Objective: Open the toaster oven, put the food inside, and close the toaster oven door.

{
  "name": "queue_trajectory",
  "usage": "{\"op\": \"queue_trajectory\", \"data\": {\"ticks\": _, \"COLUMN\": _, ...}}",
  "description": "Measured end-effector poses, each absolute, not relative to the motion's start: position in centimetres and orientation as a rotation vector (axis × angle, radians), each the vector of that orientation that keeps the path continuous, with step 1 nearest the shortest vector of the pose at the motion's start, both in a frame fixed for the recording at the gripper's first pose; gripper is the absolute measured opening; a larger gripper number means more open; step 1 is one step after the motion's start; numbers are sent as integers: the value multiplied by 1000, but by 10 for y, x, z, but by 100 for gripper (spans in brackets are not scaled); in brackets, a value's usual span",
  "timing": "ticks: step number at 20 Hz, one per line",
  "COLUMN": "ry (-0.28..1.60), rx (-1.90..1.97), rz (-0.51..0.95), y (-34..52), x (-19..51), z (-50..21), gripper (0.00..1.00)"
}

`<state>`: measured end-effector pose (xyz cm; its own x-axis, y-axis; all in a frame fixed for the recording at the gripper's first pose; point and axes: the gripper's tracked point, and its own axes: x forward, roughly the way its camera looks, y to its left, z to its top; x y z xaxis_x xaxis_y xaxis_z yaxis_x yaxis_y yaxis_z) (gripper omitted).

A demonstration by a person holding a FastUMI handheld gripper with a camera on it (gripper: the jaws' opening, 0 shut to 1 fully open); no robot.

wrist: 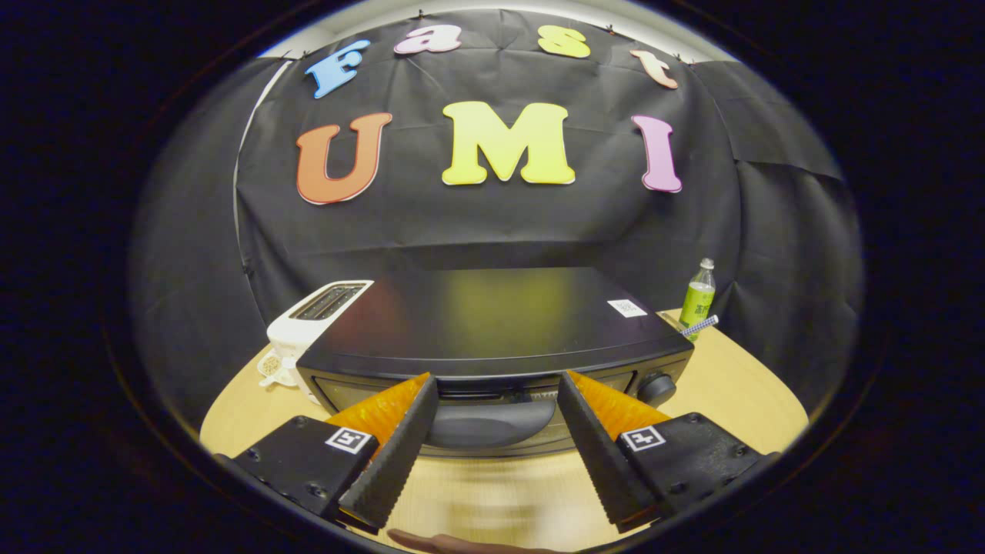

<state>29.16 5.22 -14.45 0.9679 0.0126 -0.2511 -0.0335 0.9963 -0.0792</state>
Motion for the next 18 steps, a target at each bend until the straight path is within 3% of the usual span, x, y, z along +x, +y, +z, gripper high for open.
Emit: {"op": "queue_trajectory", "data": {"ticks": 18, "ry": 216, "rx": -163, "rz": 77, "y": 48, "x": 281, "z": -154, "gripper": 100}}
